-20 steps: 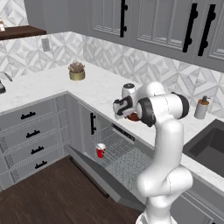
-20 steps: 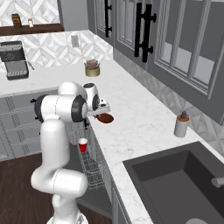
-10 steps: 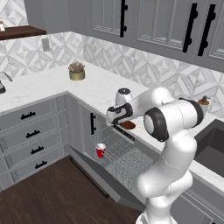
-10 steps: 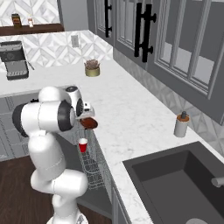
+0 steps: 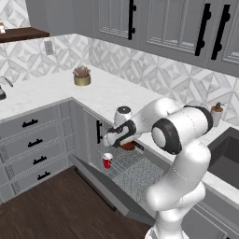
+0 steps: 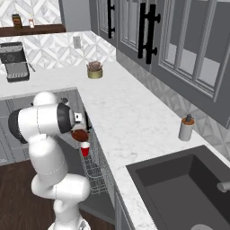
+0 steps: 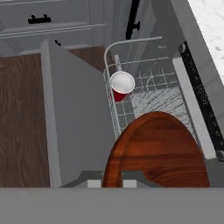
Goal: Pick up the cup and bowl from the counter, place them in the dishwasher, and close the dishwasher door.
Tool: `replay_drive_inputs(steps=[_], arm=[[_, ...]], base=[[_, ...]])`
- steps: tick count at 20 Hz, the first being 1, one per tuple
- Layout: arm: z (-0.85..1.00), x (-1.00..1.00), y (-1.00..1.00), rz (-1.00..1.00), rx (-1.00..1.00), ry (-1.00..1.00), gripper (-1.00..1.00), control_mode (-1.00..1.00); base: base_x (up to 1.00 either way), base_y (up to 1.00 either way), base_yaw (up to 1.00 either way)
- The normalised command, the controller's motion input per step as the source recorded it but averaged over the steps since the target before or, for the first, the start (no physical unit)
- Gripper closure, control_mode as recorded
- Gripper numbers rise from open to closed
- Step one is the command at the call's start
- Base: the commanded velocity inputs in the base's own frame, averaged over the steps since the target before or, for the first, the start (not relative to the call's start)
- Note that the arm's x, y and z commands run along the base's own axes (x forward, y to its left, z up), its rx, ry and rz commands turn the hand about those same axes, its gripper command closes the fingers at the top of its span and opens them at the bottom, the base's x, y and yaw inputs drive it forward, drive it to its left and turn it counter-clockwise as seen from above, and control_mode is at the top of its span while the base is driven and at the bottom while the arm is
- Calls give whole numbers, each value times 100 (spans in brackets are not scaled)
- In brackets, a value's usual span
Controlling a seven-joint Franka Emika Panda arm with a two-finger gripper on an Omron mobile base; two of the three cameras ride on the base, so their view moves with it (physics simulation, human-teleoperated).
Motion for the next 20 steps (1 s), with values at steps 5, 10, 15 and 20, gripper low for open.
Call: replay_drive_inputs(steps=[5, 10, 15, 20], arm=[[-51, 0, 9, 1, 0, 0, 100, -100], [-64, 5, 0, 0, -5, 0, 100, -100], [-49, 16, -4, 0, -4, -7, 100, -100], [-34, 26, -20, 0, 0, -12, 100, -100]], base=[[0, 0, 0], [0, 0, 0], [0, 0, 0], [0, 0, 0]])
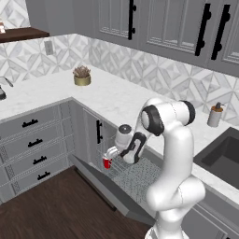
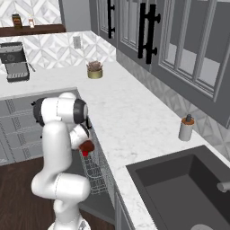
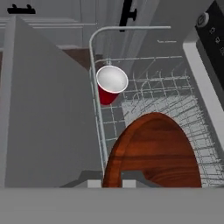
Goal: Pick up the cup and bowl from the counter, place them in the dishwasher, and close the dishwasher door.
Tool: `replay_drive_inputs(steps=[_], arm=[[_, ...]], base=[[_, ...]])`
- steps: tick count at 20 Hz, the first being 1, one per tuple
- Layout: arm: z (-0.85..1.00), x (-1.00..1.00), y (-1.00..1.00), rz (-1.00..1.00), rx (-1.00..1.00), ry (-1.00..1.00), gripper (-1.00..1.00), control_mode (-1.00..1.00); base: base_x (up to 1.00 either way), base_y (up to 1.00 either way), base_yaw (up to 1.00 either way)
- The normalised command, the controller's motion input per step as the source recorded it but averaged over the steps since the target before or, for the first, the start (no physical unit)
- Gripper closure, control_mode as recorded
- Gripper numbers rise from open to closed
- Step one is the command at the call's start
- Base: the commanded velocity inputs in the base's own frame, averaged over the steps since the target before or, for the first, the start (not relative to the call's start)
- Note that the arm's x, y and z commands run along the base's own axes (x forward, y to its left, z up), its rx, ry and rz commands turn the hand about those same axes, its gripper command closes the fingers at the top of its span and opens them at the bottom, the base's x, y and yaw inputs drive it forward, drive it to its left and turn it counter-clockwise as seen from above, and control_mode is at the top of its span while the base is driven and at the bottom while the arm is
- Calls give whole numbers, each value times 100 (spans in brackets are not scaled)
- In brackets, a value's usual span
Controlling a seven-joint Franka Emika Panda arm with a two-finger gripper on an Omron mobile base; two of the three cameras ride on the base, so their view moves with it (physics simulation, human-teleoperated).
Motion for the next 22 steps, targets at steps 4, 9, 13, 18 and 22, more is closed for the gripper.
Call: replay_drive_inputs(steps=[4, 9, 13, 18, 22], arm=[[-53, 22, -9, 0, -2, -1, 100, -100], [-65, 13, 0, 0, -6, -2, 100, -100], [-66, 0, 5, 0, -4, -3, 100, -100], [-66, 0, 1, 0, 0, 0, 100, -100], [-63, 0, 7, 2, 1, 0, 100, -100]], base=[[0, 0, 0], [0, 0, 0], [0, 0, 0], [0, 0, 0], [0, 0, 0]])
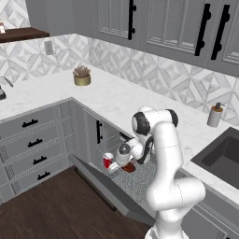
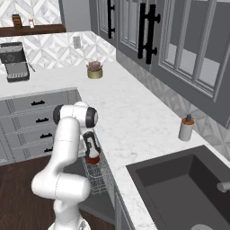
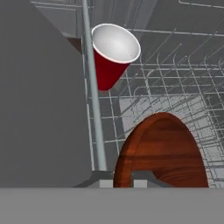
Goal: Pick up the cup and bowl from the counter, place them in the dishwasher, and close the dishwasher door.
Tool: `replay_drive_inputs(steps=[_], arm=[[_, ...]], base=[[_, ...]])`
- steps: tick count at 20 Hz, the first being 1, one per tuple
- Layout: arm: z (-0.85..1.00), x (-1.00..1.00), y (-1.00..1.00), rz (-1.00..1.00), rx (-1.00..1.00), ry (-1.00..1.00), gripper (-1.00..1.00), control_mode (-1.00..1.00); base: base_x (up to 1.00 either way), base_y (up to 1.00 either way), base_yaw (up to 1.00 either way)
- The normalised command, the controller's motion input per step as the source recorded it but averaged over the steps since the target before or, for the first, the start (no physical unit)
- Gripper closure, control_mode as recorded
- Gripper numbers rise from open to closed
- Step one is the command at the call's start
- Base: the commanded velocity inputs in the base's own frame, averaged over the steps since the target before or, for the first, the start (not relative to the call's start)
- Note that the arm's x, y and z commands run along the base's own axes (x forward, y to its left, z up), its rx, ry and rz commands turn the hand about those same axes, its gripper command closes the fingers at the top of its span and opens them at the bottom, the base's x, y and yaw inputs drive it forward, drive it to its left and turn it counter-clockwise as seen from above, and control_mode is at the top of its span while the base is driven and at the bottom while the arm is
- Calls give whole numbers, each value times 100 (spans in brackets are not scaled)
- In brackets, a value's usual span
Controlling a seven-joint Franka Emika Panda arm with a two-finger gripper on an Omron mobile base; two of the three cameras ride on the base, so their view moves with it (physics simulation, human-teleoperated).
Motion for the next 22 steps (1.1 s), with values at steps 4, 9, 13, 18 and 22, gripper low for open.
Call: replay_drive_inputs(steps=[4, 9, 13, 18, 22], arm=[[-62, -4, 16, 3, 4, 0, 100, -100], [-23, -26, 67, 0, -1, -4, -100, -100], [69, -36, 4, 0, 0, -5, -100, -100], [100, -47, 1, -3, 0, -2, -100, -100], [100, -65, 4, -12, 0, 0, -100, -100]], base=[[0, 0, 0], [0, 0, 0], [0, 0, 0], [0, 0, 0], [0, 0, 0]])
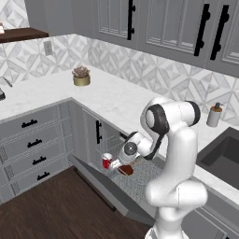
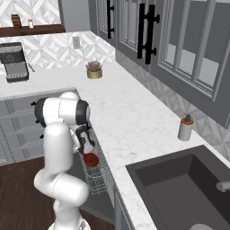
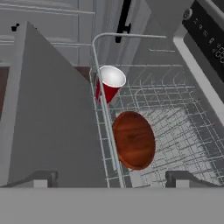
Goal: Pick up the cup and bowl from the counter, place them in the dishwasher, and close the dishwasher door.
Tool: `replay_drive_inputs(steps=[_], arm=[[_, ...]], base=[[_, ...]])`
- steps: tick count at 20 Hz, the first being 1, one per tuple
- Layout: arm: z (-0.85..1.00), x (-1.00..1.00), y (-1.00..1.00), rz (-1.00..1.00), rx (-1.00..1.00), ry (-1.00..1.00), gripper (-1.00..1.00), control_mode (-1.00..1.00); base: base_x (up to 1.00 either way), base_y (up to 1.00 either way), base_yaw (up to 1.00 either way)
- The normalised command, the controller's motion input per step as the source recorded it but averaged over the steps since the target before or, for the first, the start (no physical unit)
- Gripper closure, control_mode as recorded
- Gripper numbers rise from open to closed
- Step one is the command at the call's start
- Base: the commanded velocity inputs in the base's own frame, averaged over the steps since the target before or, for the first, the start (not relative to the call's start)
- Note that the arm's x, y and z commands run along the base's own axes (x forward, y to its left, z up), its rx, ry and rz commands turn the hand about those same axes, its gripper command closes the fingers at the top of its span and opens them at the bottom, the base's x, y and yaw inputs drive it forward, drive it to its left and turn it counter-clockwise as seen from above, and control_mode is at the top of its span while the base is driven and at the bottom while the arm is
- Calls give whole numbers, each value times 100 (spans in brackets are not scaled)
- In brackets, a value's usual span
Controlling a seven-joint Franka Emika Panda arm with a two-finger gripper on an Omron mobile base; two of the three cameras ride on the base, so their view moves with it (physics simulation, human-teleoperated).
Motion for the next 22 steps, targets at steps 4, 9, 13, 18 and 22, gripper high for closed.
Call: replay_drive_inputs(steps=[4, 9, 13, 18, 22], arm=[[100, -30, 3, -5, 0, -5, -100, -100], [100, -6, 8, -1, 0, -32, -100, -100], [100, -5, 1, 0, 0, -25, -100, -100], [100, -2, 0, 0, 0, -4, -100, -100], [100, 0, 17, 0, 0, -9, -100, -100]], base=[[0, 0, 0], [0, 0, 0], [0, 0, 0], [0, 0, 0], [0, 0, 0]])
